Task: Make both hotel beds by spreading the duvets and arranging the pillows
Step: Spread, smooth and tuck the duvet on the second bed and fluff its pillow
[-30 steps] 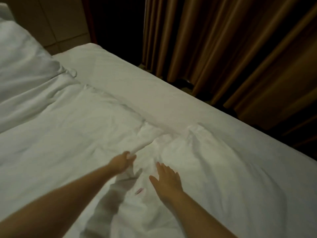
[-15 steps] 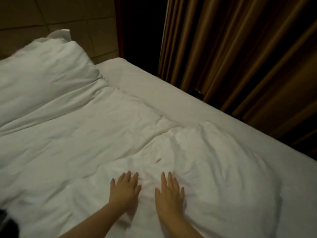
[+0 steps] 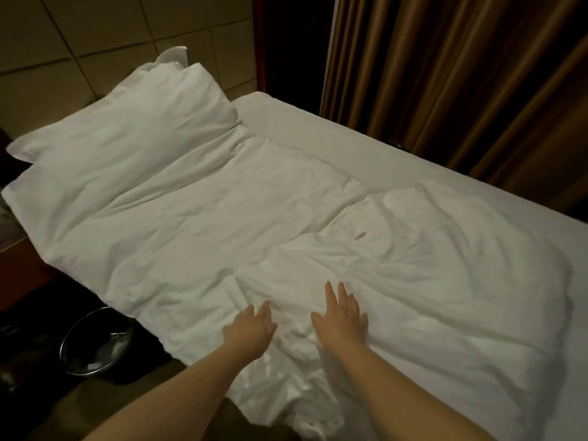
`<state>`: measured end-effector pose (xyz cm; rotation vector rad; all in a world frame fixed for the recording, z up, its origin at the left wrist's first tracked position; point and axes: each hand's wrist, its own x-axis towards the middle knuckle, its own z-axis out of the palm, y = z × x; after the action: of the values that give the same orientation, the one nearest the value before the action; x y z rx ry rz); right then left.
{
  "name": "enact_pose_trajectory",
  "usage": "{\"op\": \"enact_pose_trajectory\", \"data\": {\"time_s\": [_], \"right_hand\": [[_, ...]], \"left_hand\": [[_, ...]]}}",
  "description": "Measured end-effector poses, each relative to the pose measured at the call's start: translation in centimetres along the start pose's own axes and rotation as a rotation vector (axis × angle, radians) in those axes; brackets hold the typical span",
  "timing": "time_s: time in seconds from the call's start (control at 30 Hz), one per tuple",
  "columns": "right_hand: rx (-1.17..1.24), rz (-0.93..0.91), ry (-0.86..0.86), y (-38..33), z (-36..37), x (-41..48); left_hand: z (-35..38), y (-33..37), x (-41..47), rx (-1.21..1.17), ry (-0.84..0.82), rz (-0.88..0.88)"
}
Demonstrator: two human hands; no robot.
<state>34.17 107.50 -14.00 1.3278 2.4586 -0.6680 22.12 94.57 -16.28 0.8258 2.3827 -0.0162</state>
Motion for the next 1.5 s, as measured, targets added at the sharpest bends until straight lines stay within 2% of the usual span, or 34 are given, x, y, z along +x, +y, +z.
{"op": "enact_pose_trajectory", "data": {"time_s": [0.17,0.3,0.43,0.6,0.67,0.77,0.83,0.9,0.97,1.03,1.07,1.1,1.17,1.3,1.37,1.43,1.5], "right_hand": [[-0.082,0.056,0.045,-6.4,4.5,-1.7],[-0.141,0.008,-0.017,-10.4,9.0,-3.0],[-0.260,0.006,-0.054,-11.7,10.0,-2.0],[-0.368,0.043,-0.028,-13.8,11.1,2.8],[-0.368,0.089,-0.027,-14.9,12.4,4.8],[-0.382,0.107,0.040,-15.1,14.5,6.0],[-0.394,0.087,0.056,-14.4,14.8,5.8],[-0.295,0.070,0.038,-14.1,13.0,5.1],[-0.121,0.085,0.045,-14.4,10.2,3.4],[0.118,0.091,0.103,-14.7,8.0,0.6],[0.134,0.081,0.128,-14.8,7.3,-0.9],[0.099,0.044,0.147,-14.8,6.8,-2.3],[0.051,-0.041,0.067,-14.5,6.6,-4.9],[-0.063,-0.100,-0.062,-13.6,8.2,-8.0],[-0.129,-0.119,-0.078,-13.5,9.2,-8.8],[-0.106,-0.100,-0.079,-13.0,10.1,-9.1],[0.018,-0.036,-0.107,-13.0,10.3,-8.9]], "left_hand": [[1.3,-6.7,0.8,0.027,-0.088,0.155],[2.5,-11.6,2.5,-0.041,-0.115,0.139],[4.1,-13.5,4.1,-0.152,-0.127,0.107],[4.6,-13.0,7.8,-0.475,-0.063,0.211],[4.5,-11.7,10.0,-0.694,-0.023,0.212],[3.6,-9.7,12.9,-1.176,-0.107,0.122],[3.0,-8.2,13.5,-1.310,-0.123,0.139],[2.3,-6.4,13.0,-1.322,-0.061,0.124],[1.0,-5.1,11.4,-1.324,0.072,0.017],[-1.0,-4.5,9.8,-1.231,0.173,-0.042],[-1.8,-4.4,9.0,-1.152,0.167,-0.026],[-2.4,-4.5,8.3,-1.066,0.132,0.011],[-2.9,-5.1,6.8,-0.915,0.063,0.070],[-3.6,-7.7,5.5,-0.841,-0.015,-0.039],[-4.2,-8.6,5.2,-0.693,-0.142,-0.039],[-4.1,-8.7,4.3,-0.539,-0.253,-0.011],[-3.6,-8.4,3.5,-0.400,-0.268,0.041]]}}
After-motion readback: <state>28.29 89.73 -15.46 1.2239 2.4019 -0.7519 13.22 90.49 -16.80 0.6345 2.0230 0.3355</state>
